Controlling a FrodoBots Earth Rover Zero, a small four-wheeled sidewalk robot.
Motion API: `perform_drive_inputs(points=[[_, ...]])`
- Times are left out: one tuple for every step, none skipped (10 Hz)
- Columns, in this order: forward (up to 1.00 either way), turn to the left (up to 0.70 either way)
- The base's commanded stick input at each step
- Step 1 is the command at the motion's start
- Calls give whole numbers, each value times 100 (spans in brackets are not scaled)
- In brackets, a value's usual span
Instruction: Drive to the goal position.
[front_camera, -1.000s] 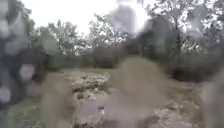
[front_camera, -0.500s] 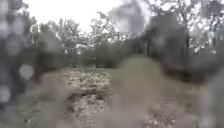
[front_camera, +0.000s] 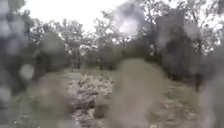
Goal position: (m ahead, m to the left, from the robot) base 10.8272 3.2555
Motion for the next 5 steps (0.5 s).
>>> perform_drive_inputs(points=[[85,0],[85,17],[85,34],[85,34],[85,29]])
